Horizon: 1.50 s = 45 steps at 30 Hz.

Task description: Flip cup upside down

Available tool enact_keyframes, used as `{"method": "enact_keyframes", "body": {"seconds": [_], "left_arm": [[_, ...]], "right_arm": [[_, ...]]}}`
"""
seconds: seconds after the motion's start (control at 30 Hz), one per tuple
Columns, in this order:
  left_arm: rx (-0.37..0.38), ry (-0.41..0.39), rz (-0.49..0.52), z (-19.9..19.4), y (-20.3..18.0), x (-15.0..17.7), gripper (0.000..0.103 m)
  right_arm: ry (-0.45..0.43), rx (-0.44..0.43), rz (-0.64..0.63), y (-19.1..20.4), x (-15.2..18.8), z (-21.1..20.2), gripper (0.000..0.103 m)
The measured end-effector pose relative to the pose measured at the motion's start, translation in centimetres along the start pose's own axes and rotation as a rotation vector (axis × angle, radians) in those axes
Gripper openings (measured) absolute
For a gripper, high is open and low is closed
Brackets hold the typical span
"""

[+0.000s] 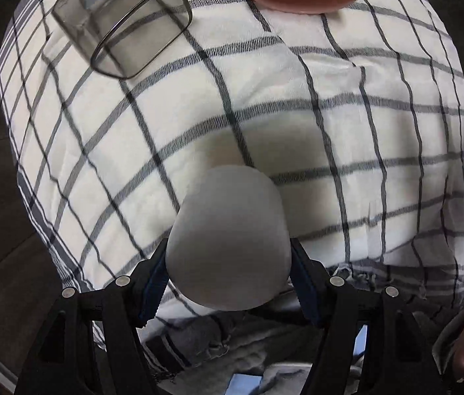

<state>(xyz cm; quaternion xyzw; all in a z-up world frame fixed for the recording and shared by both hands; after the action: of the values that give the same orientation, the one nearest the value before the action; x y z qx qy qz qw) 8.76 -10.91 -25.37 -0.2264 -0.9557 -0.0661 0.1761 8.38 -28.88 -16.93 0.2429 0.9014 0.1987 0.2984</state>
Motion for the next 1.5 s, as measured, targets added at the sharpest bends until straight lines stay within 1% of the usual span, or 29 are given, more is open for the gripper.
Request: {"method": "enact_keyframes", "body": {"seconds": [0.13, 0.2, 0.27, 0.3, 0.33, 0.43, 0.47, 0.53, 0.6, 0.77, 0.83, 0.87, 0.93, 1.07, 1.13, 1.17, 1.23, 1.3, 1.4, 1.5], "left_arm": [[-0.010, -0.018, 0.005, 0.1, -0.1, -0.9, 0.067], [-0.016, -0.040, 0.017, -0.2, -0.1, -0.9, 0.068], [-0.019, -0.064, 0.020, -0.7, -0.1, -0.7, 0.072], [-0.018, -0.076, 0.018, -1.4, -0.1, -0.8, 0.080], [-0.018, -0.095, 0.016, -1.7, 0.0, -0.5, 0.085], [-0.023, -0.146, 0.008, -2.5, 0.2, 0.8, 0.085], [-0.022, -0.177, 0.002, -2.5, 0.6, 2.1, 0.085], [-0.018, -0.231, -0.012, -3.2, 0.8, 3.2, 0.085], [-0.004, -0.303, -0.045, -3.8, 1.1, 4.6, 0.085], [0.079, -0.443, -0.139, -4.7, 2.2, 7.7, 0.086], [0.097, -0.485, -0.176, -4.8, 2.6, 8.6, 0.086], [0.097, -0.523, -0.199, -4.7, 2.5, 8.7, 0.086], [0.076, -0.585, -0.222, -5.1, 3.1, 9.2, 0.086], [-0.004, -0.773, -0.287, -6.6, 4.7, 10.7, 0.086], [-0.049, -0.848, -0.323, -7.3, 5.1, 11.5, 0.086], [-0.079, -0.901, -0.338, -7.9, 5.6, 12.1, 0.089], [-0.128, -0.974, -0.349, -8.8, 6.0, 13.4, 0.093], [-0.166, -1.042, -0.361, -9.5, 6.1, 14.6, 0.094], [-0.174, -1.099, -0.381, -9.9, 6.0, 15.6, 0.094], [-0.171, -1.129, -0.418, -9.8, 6.0, 16.3, 0.096]], "right_arm": [[0.016, 0.006, 0.013, -0.6, 0.0, 0.7, 0.085], [0.016, 0.011, 0.009, -0.7, 0.0, 0.9, 0.085], [0.015, 0.016, 0.005, -0.7, 0.1, 0.8, 0.085], [0.015, 0.017, 0.003, -0.7, 0.1, 0.7, 0.085], [0.015, 0.018, 0.002, -0.6, 0.1, 0.7, 0.085], [0.012, 0.019, -0.012, -0.3, 0.3, 0.3, 0.085], [0.010, 0.020, -0.020, -0.1, 0.4, 0.1, 0.085], [0.005, 0.023, -0.040, 0.3, 0.6, -0.3, 0.085], [-0.001, 0.025, -0.066, 0.7, 1.0, -0.6, 0.085], [-0.025, 0.039, -0.152, 2.2, 2.4, -1.5, 0.085], [-0.044, 0.049, -0.199, 3.0, 3.0, -2.0, 0.085], [-0.055, 0.054, -0.217, 3.3, 3.2, -2.2, 0.085], [-0.093, 0.072, -0.272, 4.1, 3.8, -3.0, 0.085], [-0.165, 0.101, -0.357, 5.3, 4.9, -4.5, 0.085], [-0.212, 0.112, -0.390, 5.8, 5.5, -5.4, 0.089], [-0.232, 0.114, -0.396, 5.8, 5.8, -5.8, 0.091], [-0.261, 0.115, -0.397, 5.8, 6.2, -6.5, 0.092], [-0.273, 0.118, -0.399, 5.8, 6.5, -6.9, 0.092], [-0.272, 0.135, -0.407, 5.7, 6.8, -7.0, 0.092], [-0.283, 0.156, -0.413, 5.4, 6.8, -7.5, 0.092]]}}
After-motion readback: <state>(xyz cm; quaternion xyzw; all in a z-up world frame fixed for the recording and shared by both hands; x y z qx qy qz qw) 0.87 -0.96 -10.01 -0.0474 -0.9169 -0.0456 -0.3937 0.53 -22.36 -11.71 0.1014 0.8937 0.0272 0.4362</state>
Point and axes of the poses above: each gripper's, at about its wrist camera, not at the fingertips, and z roughly the way its jaws point, y to its left, x to its underside, the point moved 6 cm from there along z, roughly the way its jaws point, and after that the axes turned 1 degree about y, right-handed, at the moved point
